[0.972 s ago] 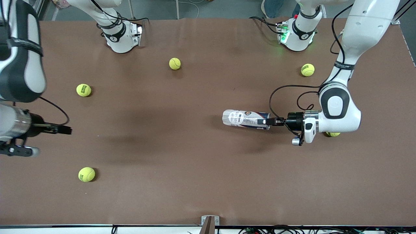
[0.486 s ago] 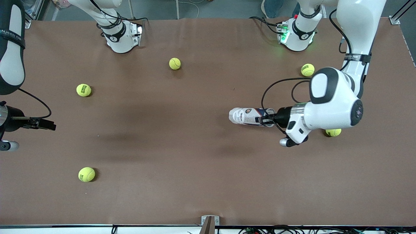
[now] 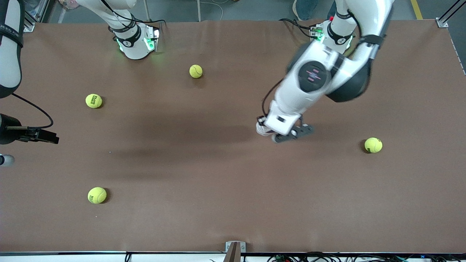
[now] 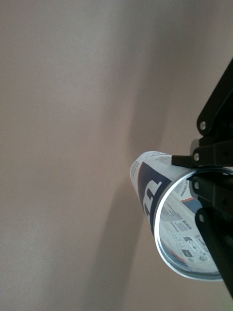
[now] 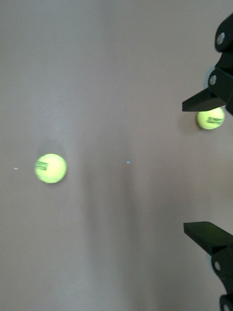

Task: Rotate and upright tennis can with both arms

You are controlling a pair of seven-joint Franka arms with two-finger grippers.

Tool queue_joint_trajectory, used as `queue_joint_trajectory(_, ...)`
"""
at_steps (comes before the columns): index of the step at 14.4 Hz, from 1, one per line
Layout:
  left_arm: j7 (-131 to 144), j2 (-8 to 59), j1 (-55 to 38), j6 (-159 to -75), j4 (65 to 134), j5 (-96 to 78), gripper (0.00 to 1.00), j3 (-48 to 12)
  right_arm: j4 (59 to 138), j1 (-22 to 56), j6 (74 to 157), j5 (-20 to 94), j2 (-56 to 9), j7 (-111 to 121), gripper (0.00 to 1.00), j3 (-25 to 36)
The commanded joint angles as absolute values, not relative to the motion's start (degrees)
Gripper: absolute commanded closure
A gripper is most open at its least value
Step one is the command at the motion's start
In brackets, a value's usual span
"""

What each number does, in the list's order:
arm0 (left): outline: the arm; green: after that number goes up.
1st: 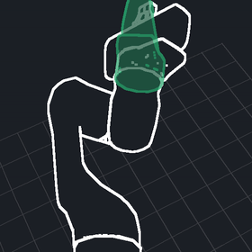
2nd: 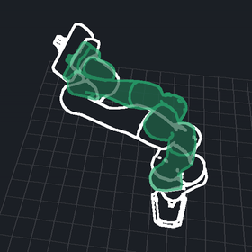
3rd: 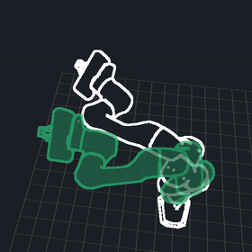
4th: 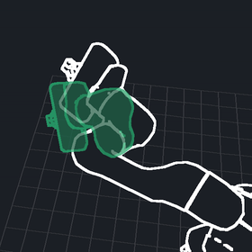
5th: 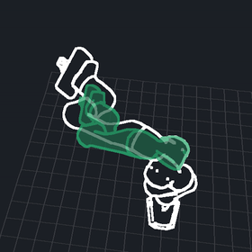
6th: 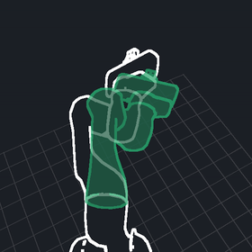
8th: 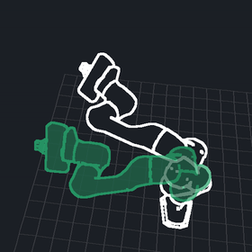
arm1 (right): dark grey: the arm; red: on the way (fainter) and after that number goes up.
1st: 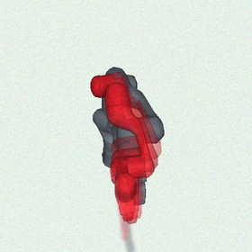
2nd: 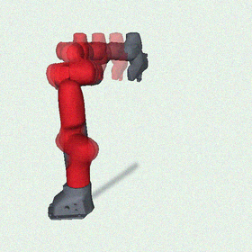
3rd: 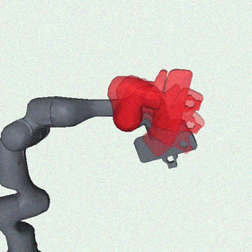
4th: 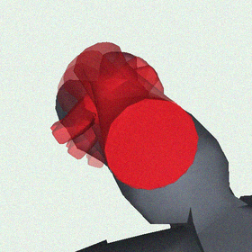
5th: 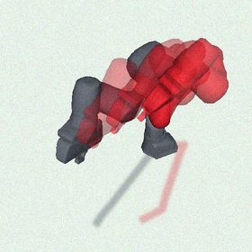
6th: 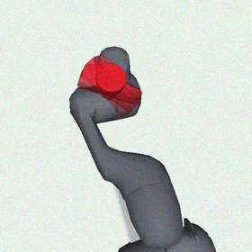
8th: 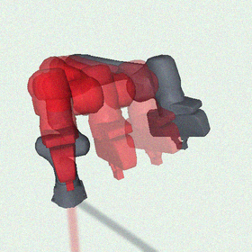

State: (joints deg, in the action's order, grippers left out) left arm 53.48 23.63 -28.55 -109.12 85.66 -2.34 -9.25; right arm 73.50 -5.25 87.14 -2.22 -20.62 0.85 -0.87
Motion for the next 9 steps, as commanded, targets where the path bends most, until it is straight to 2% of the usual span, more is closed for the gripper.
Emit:
queue_joint_trajectory(1,60.3,26.6,-34.8,-108.0,82.5,2.9,1.0,-8.4,74.6,-5.3,84.4,-1.9,-16.5,3.8,0.0,-1.6)
queue_joint_trajectory(5,66.3,31.1,-41.1,-109.3,81.2,7.0,1.0,-8.0,75.5,-5.4,82.4,-1.8,-14.2,4.0,0.0,-1.4)
queue_joint_trajectory(9,70.3,33.6,-43.2,-110.6,81.3,9.8,0.98,-8.0,79.2,-3.0,82.6,-2.0,-10.6,4.2,0.0,0.7)
